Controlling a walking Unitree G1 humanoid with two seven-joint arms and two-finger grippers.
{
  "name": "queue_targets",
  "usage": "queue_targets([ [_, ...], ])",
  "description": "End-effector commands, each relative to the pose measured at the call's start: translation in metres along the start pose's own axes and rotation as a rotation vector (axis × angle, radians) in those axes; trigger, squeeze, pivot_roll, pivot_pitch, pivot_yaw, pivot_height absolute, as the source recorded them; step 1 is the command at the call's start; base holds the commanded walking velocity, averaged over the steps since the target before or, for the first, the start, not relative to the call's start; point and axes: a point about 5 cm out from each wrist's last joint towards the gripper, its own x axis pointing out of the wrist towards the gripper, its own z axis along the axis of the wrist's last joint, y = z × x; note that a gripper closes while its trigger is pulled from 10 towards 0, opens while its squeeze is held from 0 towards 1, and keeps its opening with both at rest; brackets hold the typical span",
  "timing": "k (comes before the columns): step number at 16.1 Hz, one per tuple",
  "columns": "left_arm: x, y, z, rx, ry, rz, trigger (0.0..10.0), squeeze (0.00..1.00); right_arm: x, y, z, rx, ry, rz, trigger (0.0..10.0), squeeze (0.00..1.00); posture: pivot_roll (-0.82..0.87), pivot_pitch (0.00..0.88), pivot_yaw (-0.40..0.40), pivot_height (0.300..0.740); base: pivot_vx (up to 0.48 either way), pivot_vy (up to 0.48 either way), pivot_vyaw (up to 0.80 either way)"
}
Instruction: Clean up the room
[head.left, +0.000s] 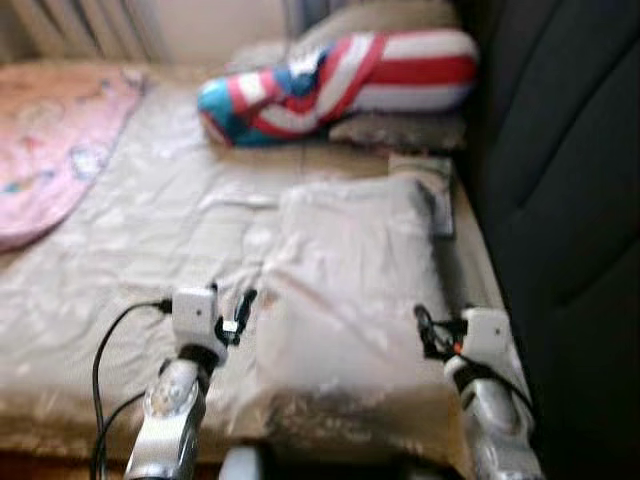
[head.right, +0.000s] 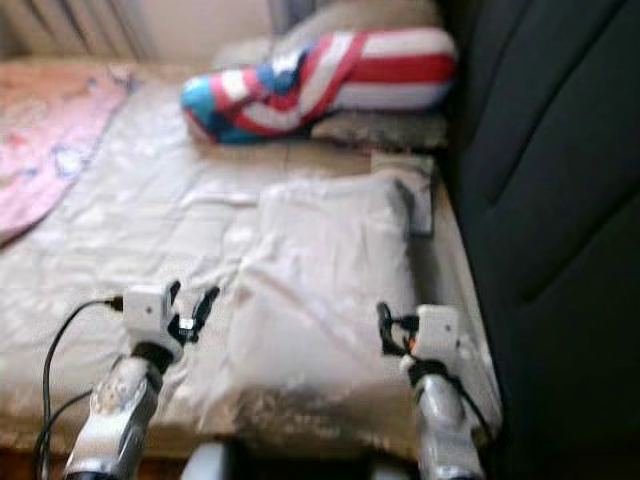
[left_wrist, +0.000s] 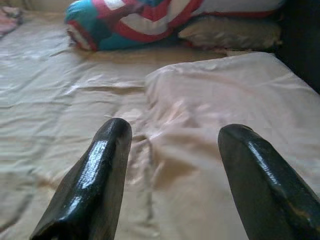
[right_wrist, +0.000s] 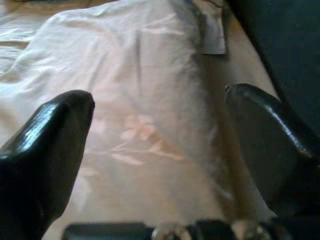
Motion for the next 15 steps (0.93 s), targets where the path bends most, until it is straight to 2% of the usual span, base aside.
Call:
queue_targets([
  [1,-0.001,0.001,0.001,0.000,0.009,-0.004,10.0,0.00,0.000,-0.005,-0.004,-0.001,0.029,-0.027,10.0,0.00,0.00,0.136,-0.019,0.648,0.000,0.000,0.00],
  [4,0.004,0.002,0.002,0.004,0.010,-0.015,10.0,0.00,0.006,-0.010,-0.003,0.002,0.052,-0.064,10.0,0.00,0.01,0.140,-0.017,0.648,0.000,0.000,0.00],
  [5,0.011,0.001,0.001,0.002,0.028,-0.034,10.0,0.00,0.013,-0.016,-0.001,0.014,0.067,-0.094,10.0,0.00,0.01,0.146,-0.013,0.648,0.000,0.000,0.00],
  [6,0.016,0.000,0.000,0.006,0.041,-0.040,10.0,0.00,0.016,-0.018,-0.002,0.015,0.093,-0.100,10.0,1.00,0.02,0.153,-0.011,0.648,0.000,0.000,0.00],
  [9,0.030,0.005,0.008,0.001,0.010,-0.022,10.0,0.00,0.022,-0.020,-0.001,-0.004,0.135,-0.099,10.0,1.00,0.02,0.168,-0.003,0.648,0.000,0.000,0.00],
  [12,0.044,0.020,0.025,0.045,-0.014,-0.041,10.0,0.00,0.035,-0.022,0.014,-0.004,0.114,-0.111,10.0,1.00,0.01,0.176,0.013,0.648,0.000,0.000,0.00],
  [14,0.045,0.032,0.030,0.103,0.001,-0.094,10.0,0.00,0.038,-0.022,0.017,-0.003,0.104,-0.111,10.0,1.00,0.01,0.173,0.014,0.648,0.000,0.000,0.00],
  [15,0.044,0.045,0.035,0.167,-0.002,-0.090,10.0,0.00,0.037,-0.023,0.016,0.004,0.102,-0.112,10.0,1.00,0.01,0.169,0.012,0.648,0.000,0.000,0.00],
])
